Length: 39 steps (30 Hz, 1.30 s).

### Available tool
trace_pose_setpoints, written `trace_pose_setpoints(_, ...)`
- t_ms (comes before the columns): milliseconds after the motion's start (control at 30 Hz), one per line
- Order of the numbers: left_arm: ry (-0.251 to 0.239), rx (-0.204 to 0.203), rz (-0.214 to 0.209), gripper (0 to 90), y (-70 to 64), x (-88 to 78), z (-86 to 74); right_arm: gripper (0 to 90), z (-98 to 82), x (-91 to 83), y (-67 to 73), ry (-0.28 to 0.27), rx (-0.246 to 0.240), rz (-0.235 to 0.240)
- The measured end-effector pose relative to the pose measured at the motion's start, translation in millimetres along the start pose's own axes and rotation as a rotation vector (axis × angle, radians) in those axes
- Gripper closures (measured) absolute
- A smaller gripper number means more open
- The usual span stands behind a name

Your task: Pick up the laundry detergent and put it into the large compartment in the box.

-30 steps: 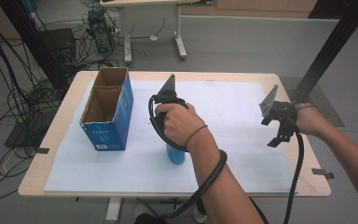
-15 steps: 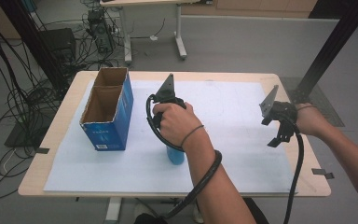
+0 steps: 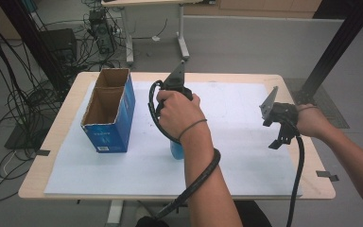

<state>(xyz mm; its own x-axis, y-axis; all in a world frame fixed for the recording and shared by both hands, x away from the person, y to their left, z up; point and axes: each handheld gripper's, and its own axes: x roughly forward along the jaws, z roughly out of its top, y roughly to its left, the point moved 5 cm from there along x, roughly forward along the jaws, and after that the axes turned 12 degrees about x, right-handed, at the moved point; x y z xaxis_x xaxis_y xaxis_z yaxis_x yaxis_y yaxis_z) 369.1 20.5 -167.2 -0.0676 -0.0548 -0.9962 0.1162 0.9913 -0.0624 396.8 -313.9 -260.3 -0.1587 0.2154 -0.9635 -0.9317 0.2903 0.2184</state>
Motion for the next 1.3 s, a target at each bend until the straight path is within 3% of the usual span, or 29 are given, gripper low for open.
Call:
trace_pose_setpoints(267, -0.025, 0.097, 0.006, 37.5, -8.5, -33.0, -4.1, 3.8, 8.0, -4.2, 2.4, 0.003, 0.012, -0.008)
trace_pose_setpoints(400, -0.040, 0.151, -0.010, 37.4, -6.6, -50.2, -6.9, 3.8, 11.9, -8.0, 2.9, 0.001, 0.022, -0.016)
trace_pose_setpoints(933, -0.073, 0.308, -0.005, 37.5, -3.0, -116.9, -20.4, 4.0, 31.9, -14.2, 8.9, 0.009, 0.060, -0.058)
trace_pose_setpoints(1300, -0.085, 0.414, -0.061, 37.5, 5.1, -139.4, -20.6, 3.8, 40.6, -21.6, 14.5, 0.022, 0.066, -0.094)
